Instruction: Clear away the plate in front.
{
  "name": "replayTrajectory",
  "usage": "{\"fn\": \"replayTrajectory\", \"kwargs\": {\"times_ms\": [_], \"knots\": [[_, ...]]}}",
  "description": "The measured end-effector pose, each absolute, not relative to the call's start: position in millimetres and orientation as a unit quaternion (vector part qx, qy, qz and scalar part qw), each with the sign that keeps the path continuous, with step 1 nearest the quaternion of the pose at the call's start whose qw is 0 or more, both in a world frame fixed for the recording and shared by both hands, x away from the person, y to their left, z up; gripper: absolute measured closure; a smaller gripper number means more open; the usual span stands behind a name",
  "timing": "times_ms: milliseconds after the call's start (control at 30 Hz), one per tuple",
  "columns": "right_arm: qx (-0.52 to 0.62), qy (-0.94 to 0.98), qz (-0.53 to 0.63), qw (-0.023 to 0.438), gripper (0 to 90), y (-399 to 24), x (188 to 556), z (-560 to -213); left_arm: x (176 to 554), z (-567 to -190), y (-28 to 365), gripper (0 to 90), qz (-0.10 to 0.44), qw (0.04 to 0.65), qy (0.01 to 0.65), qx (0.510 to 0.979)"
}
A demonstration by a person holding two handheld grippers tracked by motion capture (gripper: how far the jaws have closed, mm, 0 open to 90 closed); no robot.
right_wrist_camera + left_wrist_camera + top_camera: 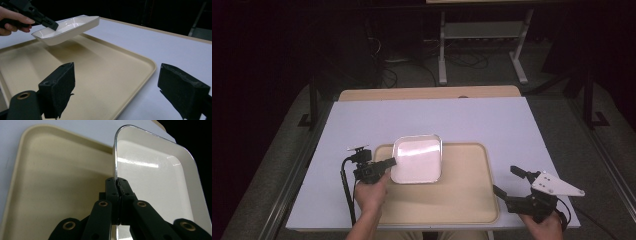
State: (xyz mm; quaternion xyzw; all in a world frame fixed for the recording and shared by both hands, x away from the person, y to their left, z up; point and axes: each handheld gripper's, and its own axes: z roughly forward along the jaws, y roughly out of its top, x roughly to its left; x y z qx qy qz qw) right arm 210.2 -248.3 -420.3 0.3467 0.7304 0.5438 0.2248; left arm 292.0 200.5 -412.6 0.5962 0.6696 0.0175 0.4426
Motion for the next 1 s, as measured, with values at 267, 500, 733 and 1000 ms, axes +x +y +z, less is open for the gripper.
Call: {"fn": "replayTrajectory", "kwargs": {"times_ms": [267,500,733,1000], "knots": [[0.346,0.732,0.543,0.224,13.4,-247,209,-420,275,-424,195,88.2,0.020,0.439,0.674,0.595],[0.344,0.734,0.541,0.224,13.4,-246,209,-420,265,-433,189,88.3,0.021,0.425,0.681,0.595],[0.344,0.735,0.540,0.225,13.4,-246,209,-420,260,-438,180,88.2,0.034,0.418,0.682,0.599],[0.344,0.734,0.540,0.225,13.4,-245,209,-419,260,-441,171,88.2,0.040,0.404,0.682,0.608]]}}
